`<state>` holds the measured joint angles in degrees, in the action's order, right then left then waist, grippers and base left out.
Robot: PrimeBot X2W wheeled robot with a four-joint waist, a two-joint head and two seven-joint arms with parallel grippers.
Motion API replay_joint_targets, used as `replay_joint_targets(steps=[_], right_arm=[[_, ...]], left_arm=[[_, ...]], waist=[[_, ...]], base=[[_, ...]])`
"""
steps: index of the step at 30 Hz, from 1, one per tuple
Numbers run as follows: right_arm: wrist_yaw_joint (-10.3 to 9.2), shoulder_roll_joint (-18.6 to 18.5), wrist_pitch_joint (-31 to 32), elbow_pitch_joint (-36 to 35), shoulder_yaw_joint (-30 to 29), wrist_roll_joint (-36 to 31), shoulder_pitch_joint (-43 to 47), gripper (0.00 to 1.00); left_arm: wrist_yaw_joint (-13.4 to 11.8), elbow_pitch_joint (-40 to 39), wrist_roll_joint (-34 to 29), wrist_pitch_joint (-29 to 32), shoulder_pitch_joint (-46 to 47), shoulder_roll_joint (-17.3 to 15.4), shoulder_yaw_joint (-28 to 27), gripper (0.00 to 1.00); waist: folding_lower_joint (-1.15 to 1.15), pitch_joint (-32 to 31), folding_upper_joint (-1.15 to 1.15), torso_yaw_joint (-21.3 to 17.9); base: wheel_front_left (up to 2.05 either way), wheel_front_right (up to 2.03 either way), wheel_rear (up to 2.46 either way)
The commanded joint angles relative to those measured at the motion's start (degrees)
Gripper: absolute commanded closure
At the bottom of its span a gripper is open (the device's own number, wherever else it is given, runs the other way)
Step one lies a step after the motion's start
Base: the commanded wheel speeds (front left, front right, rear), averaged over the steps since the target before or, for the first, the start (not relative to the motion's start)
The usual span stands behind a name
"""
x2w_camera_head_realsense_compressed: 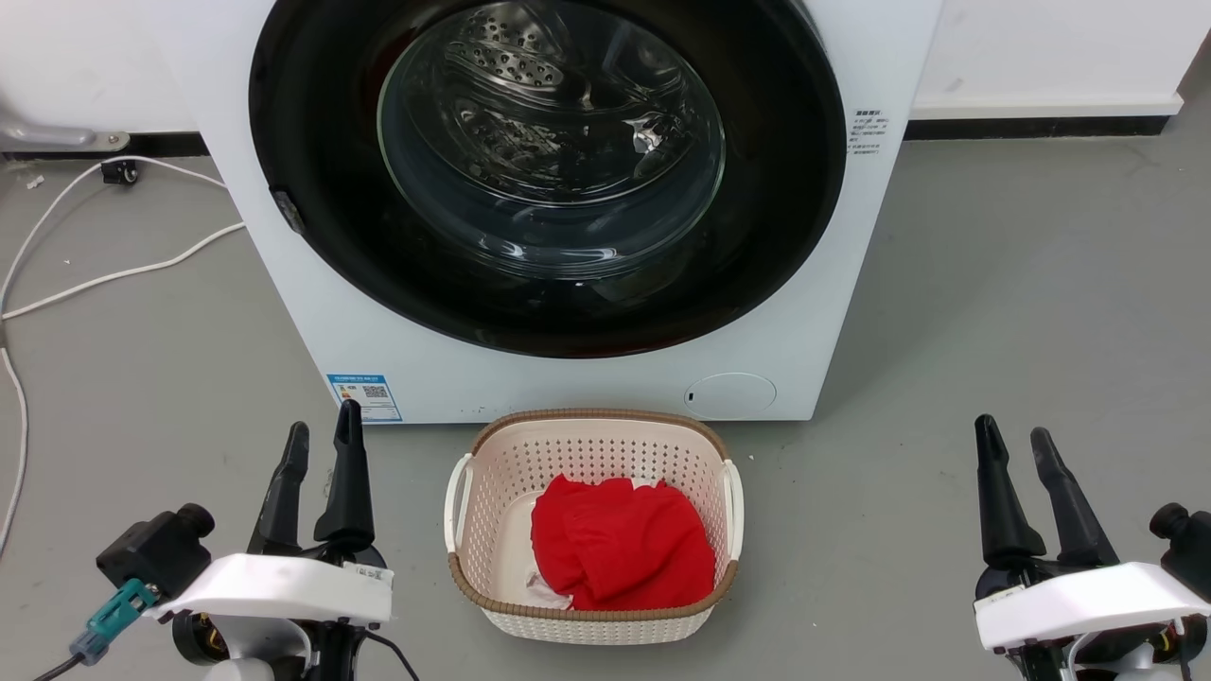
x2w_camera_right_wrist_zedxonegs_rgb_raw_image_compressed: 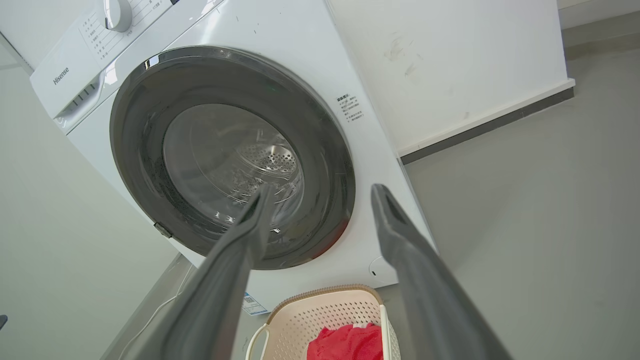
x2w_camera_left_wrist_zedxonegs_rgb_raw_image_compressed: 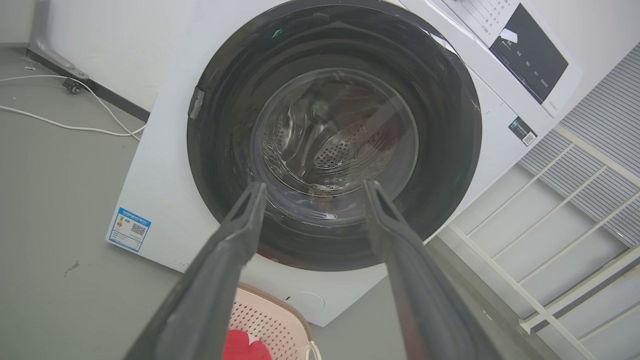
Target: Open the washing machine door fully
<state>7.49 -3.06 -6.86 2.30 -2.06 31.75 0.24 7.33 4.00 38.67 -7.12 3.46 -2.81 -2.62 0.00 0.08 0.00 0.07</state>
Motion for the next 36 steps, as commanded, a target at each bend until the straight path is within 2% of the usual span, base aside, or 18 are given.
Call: replay_joint_targets(steps=[1, 16, 36], right_arm=[[0.0, 0.04, -0.39, -0.58, -0.09, -2.08, -0.07, 0.0], [0.0, 0.11, -0.67, -0.17, -0.58, -12.22, 0.46, 0.0], [-0.01, 0.19, -0.59, -0.1, -0.32, -22.44, 0.94, 0.0]], left_arm=[[0.15, -0.68, -1.86, -0.5, -0.09, -0.16, -0.12, 0.0], [-0.23, -0.13, -14.61, -2.78, -0.69, -0.24, 0.48, 0.0], [-1.17, 0.95, -26.27, -5.33, -1.02, -1.0, 1.28, 0.0]], waist=[[0.0, -0.01, 0.0, -0.02], [0.0, -0.03, 0.0, -0.18], [0.0, 0.12, 0.0, -0.44]], base=[[0.0, 0.0, 0.0], [0.0, 0.0, 0.0], [0.0, 0.0, 0.0]])
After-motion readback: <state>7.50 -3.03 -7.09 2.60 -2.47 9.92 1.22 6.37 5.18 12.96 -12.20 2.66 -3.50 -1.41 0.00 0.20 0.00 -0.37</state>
